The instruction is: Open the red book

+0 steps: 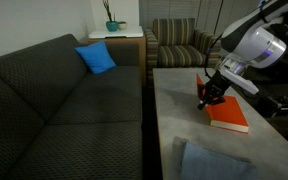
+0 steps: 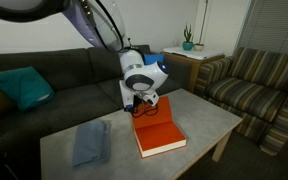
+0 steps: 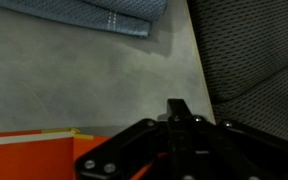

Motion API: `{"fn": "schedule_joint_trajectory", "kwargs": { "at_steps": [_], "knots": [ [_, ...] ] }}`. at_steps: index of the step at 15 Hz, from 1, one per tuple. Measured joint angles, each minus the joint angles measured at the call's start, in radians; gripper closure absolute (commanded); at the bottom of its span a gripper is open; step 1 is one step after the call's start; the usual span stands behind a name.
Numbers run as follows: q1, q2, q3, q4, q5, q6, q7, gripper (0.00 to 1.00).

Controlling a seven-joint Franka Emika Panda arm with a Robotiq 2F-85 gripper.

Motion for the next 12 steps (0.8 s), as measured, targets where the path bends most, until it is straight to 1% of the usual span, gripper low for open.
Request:
{"fn": "schedule_joint_trajectory", "kwargs": {
  "at_steps": [6, 9, 12],
  "knots": [
    [0.008, 0.000, 0.001, -0.004, -0.002, -0.051, 0.004, 1.00],
    [0.037, 0.000, 0.002, -0.004, -0.016, -0.081, 0.004, 1.00],
    [0.076, 0.000, 0.002, -0.004, -0.037, -0.087, 0.004, 1.00]
  ]
}}
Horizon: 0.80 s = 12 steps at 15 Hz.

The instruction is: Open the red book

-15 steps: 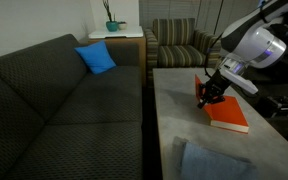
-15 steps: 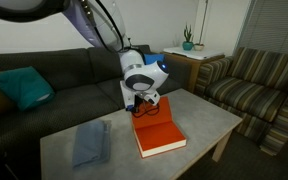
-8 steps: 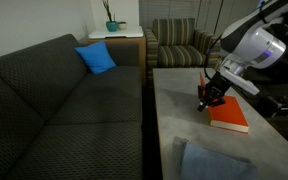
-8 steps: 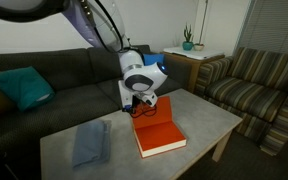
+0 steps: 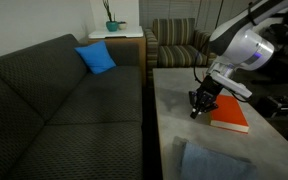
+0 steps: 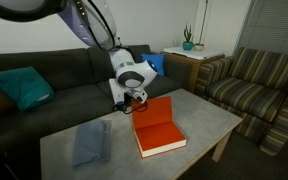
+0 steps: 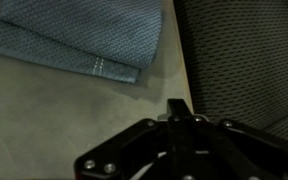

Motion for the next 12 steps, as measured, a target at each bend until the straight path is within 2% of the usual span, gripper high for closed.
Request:
{"fn": "schedule_joint_trajectory", "kwargs": {
  "at_steps": [12],
  "knots": [
    [0.081, -0.004, -0.004, 0.071, -0.125, -0.047, 0.000, 1.00]
  ]
}}
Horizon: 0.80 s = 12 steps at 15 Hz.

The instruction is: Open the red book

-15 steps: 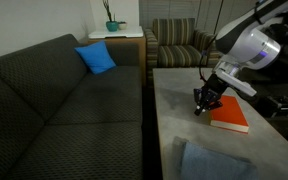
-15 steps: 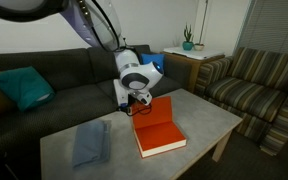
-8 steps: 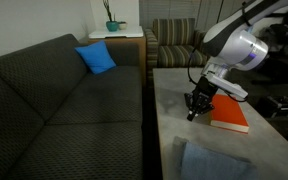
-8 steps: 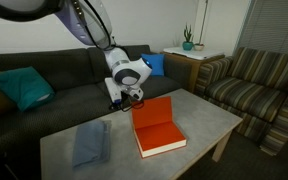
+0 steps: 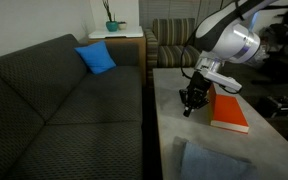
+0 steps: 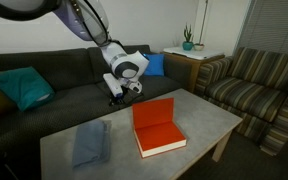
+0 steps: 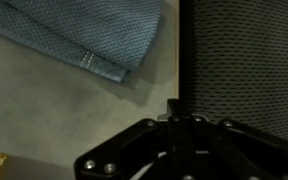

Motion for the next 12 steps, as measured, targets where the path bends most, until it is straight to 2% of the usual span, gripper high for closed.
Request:
{"fn": "schedule_joint_trajectory", "kwargs": {
  "at_steps": [8, 12],
  "knots": [
    [0.036, -0.001, -0.025, 0.112, -0.086, -0.185, 0.000, 1.00],
    [0.046, -0.001, -0.038, 0.150, -0.109, -0.239, 0.000, 1.00]
  ]
}}
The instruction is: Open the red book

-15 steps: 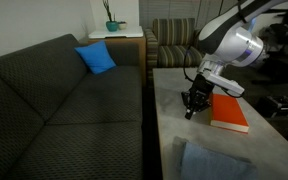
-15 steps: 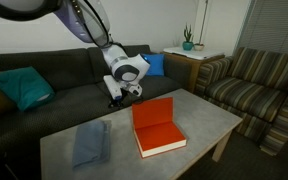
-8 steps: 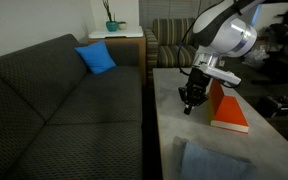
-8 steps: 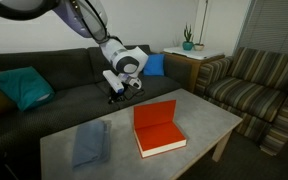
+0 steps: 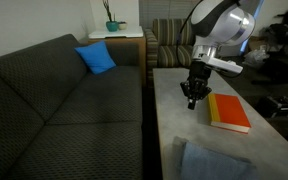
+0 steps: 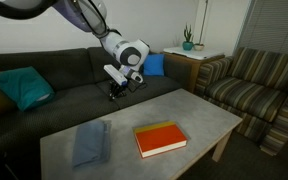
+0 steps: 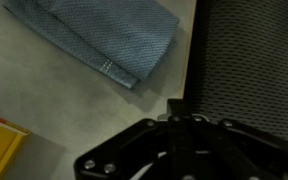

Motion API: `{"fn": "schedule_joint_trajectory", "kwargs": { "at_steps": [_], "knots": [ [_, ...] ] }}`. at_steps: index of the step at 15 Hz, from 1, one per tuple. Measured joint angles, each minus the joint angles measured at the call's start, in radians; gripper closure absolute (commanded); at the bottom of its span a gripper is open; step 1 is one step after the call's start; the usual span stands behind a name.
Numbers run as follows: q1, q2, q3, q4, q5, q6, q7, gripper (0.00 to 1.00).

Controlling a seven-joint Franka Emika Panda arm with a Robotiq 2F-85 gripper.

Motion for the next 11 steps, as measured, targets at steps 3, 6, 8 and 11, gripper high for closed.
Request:
{"fn": "schedule_joint_trajectory", "kwargs": {
  "at_steps": [3, 6, 8, 11],
  "knots": [
    [0.010, 0.000, -0.012, 0.027, -0.015, -0.031, 0.000, 1.00],
    [0.017, 0.000, -0.021, 0.043, -0.022, -0.047, 0.000, 0.95],
    [0.017, 0.000, -0.021, 0.047, -0.022, -0.059, 0.000, 0.71],
    [0.016, 0.000, -0.021, 0.047, -0.022, -0.075, -0.011, 0.82]
  ]
}}
